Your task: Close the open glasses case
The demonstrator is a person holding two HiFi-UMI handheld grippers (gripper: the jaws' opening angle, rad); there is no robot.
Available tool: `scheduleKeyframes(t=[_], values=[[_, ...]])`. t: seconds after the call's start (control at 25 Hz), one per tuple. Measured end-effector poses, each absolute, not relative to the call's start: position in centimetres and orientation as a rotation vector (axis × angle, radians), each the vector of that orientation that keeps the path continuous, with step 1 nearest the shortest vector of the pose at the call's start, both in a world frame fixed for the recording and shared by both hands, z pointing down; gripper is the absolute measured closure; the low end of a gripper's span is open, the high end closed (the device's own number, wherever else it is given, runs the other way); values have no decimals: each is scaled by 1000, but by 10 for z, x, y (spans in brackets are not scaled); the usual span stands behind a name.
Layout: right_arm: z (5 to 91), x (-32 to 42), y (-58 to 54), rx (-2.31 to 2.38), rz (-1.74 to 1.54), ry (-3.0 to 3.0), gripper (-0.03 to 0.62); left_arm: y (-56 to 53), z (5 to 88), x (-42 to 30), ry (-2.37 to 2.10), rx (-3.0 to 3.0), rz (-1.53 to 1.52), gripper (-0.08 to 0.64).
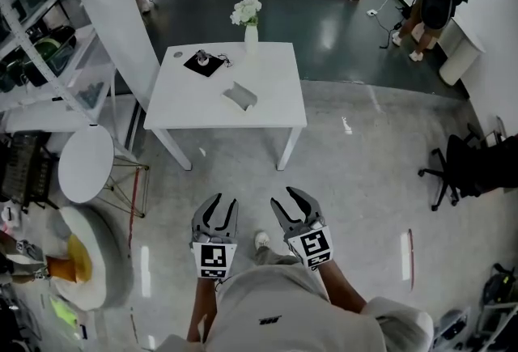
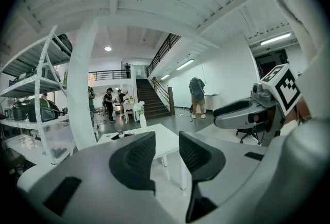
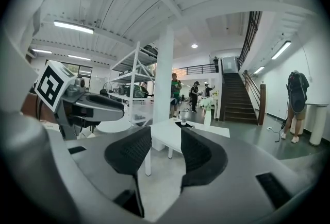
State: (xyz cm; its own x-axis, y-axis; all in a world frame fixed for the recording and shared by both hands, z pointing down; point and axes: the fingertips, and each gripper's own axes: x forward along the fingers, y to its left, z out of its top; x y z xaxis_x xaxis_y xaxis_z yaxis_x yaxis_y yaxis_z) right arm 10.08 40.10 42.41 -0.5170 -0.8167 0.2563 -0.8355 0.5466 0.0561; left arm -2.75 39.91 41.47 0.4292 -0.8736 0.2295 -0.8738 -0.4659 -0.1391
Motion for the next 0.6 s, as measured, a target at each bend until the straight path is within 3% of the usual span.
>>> scheduleKeyframes(t=[0.6], values=[[421, 117, 296, 1323, 111, -2581, 414, 306, 411, -12, -1695, 2596, 448, 403]])
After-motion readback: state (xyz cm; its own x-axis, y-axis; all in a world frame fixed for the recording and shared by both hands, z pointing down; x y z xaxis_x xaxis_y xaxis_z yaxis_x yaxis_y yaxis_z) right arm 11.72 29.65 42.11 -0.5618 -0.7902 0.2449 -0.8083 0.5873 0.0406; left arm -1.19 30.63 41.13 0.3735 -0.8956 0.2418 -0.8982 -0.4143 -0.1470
